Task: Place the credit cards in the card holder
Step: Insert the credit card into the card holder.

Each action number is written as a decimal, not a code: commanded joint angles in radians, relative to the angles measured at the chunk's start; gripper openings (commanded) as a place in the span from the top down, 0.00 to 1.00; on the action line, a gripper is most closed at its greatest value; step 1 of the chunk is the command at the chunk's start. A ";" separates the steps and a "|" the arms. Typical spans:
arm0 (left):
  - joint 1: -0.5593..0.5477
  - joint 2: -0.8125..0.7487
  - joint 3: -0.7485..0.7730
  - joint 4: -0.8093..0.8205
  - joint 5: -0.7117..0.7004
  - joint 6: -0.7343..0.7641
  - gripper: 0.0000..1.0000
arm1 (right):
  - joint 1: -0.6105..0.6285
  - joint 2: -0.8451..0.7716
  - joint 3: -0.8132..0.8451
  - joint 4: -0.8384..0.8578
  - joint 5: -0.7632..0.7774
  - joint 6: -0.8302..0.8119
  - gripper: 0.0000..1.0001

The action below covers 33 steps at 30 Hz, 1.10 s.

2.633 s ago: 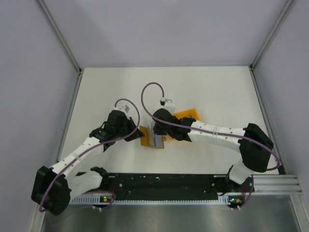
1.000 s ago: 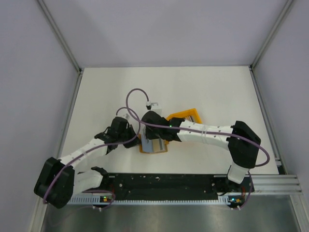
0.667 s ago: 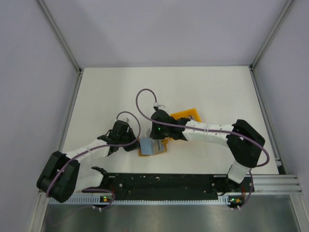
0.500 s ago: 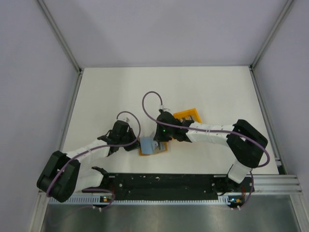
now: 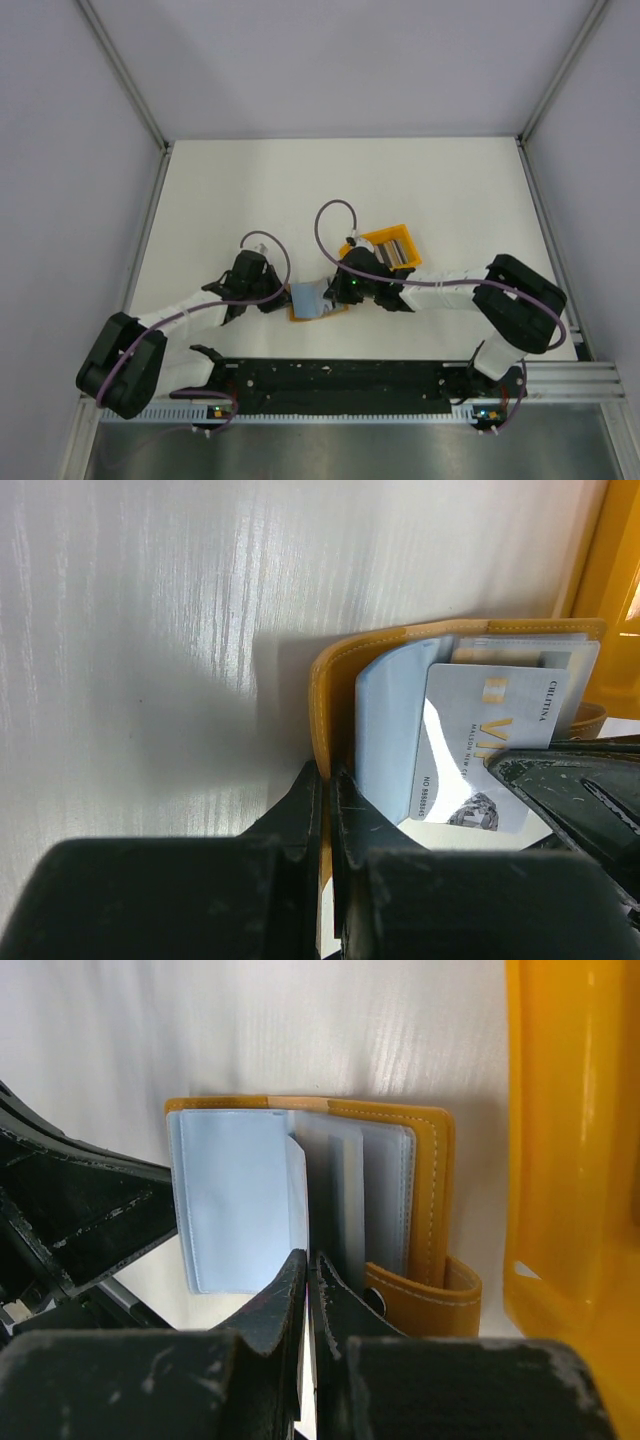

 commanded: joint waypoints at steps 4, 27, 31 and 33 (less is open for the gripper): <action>0.000 -0.003 -0.033 0.004 -0.040 -0.012 1.00 | -0.017 -0.053 -0.090 0.145 0.062 0.074 1.00; 0.000 0.001 -0.020 -0.010 -0.078 0.009 1.00 | -0.046 0.035 -0.075 0.175 -0.061 -0.075 1.00; 0.000 0.007 -0.011 -0.022 -0.088 0.035 1.00 | -0.061 0.079 -0.083 0.223 -0.132 -0.125 1.00; 0.000 0.006 -0.007 -0.034 -0.094 0.043 1.00 | -0.064 0.075 -0.089 0.230 -0.121 -0.145 1.00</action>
